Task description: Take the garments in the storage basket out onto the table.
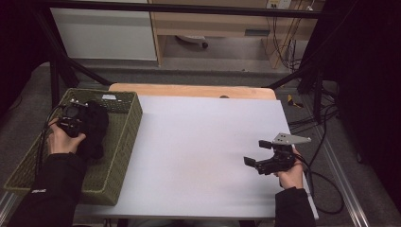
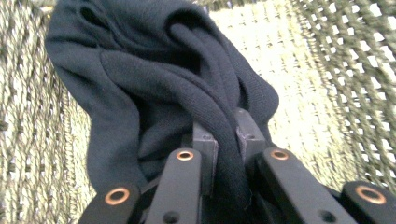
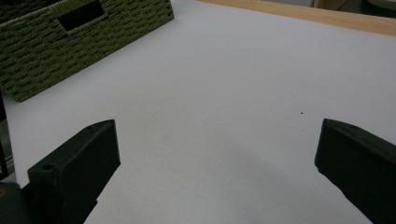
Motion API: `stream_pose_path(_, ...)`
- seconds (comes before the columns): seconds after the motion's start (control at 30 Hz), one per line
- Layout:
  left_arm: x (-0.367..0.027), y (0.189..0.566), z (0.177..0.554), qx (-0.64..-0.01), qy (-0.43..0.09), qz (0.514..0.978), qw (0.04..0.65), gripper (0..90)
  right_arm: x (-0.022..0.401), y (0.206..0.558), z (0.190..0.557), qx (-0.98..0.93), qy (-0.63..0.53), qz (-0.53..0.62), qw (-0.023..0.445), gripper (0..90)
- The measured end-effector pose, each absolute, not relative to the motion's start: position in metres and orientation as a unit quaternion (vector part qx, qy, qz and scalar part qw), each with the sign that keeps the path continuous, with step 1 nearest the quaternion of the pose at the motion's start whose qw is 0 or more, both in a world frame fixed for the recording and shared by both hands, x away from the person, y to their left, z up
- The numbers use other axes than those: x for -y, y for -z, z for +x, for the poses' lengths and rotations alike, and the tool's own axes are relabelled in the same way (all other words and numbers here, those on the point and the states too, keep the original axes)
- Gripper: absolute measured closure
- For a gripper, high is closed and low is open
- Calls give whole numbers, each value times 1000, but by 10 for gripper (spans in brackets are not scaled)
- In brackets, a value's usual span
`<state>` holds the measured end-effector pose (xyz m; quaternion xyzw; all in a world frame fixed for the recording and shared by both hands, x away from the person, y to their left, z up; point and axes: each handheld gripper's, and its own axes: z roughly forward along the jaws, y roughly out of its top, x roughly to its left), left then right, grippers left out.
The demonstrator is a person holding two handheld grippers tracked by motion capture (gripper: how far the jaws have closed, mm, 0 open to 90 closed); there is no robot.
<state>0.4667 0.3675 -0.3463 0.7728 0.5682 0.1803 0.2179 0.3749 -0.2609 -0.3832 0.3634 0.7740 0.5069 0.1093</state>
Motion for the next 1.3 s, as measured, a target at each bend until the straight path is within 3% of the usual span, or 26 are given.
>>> stream_pose_path(1.3,-374,272,430,-500,-199,783,312,818,261,383,375,-774,-507,363,108,6)
